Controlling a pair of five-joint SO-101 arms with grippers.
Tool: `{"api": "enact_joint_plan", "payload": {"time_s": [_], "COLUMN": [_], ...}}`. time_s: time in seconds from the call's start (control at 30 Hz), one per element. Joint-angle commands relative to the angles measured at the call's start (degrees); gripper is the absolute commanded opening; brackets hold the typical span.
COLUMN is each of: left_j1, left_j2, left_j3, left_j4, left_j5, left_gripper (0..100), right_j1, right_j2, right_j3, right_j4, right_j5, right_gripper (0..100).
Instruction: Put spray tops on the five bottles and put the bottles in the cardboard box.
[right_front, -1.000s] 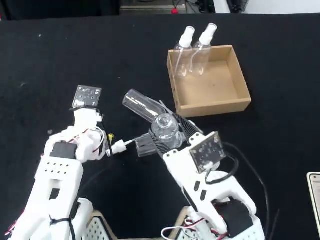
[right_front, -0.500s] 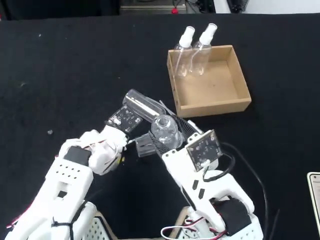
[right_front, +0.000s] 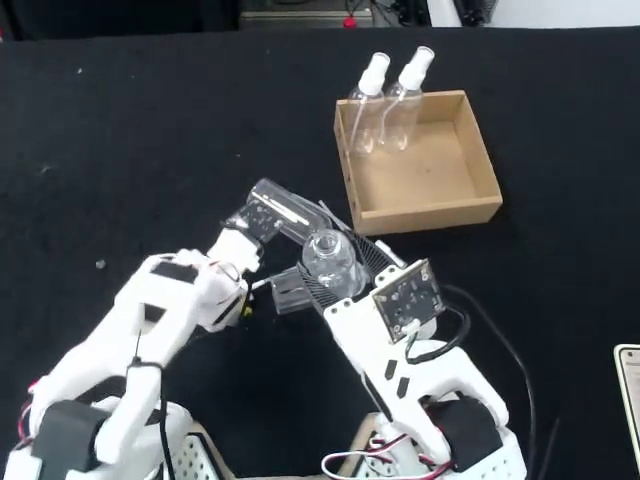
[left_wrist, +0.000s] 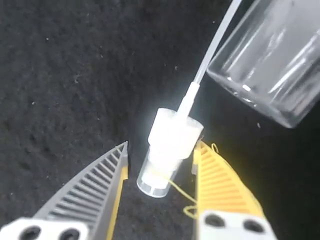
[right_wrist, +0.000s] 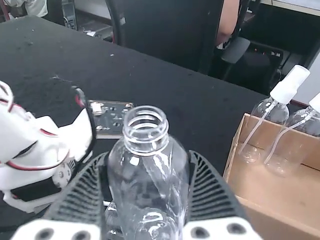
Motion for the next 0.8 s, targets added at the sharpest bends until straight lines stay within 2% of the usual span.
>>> {"api": "enact_joint_plan", "payload": {"time_s": [0.0, 0.1, 0.2, 0.33, 0.5, 0.6, 0.77], "left_j1": [-0.5, -0.6, -0.8, -4.7, -14.0, -20.2, -36.4], "left_j2": [2.1, 2.0, 2.0, 1.3, -2.4, -3.5, -3.7], "left_j3": [-2.4, -2.1, -2.3, -8.0, -17.5, -20.3, -21.0], "left_j4": [0.9, 1.0, 3.1, 15.6, 34.0, 42.2, 45.0], "left_j5": [-0.3, -0.4, -0.6, -1.8, -18.4, -30.4, -53.5], "left_gripper": [18, 3, 6, 3, 3, 3, 3], "right_j1": [-0.2, -0.2, -0.2, -0.2, -0.2, -0.2, -0.2], "right_j2": [-5.9, -5.9, -5.9, -5.9, -5.9, -5.9, -5.9], "right_j3": [-0.2, -0.2, -0.2, 0.8, 1.3, 1.3, 1.3], "right_j4": [-1.0, -1.0, -1.0, -1.0, -1.0, -1.0, -0.9], "right_j5": [-0.1, -0.1, 0.0, 0.2, 0.2, 0.2, 0.0], "right_gripper": [1.2, 1.2, 1.2, 1.2, 1.2, 1.2, 1.2]}}
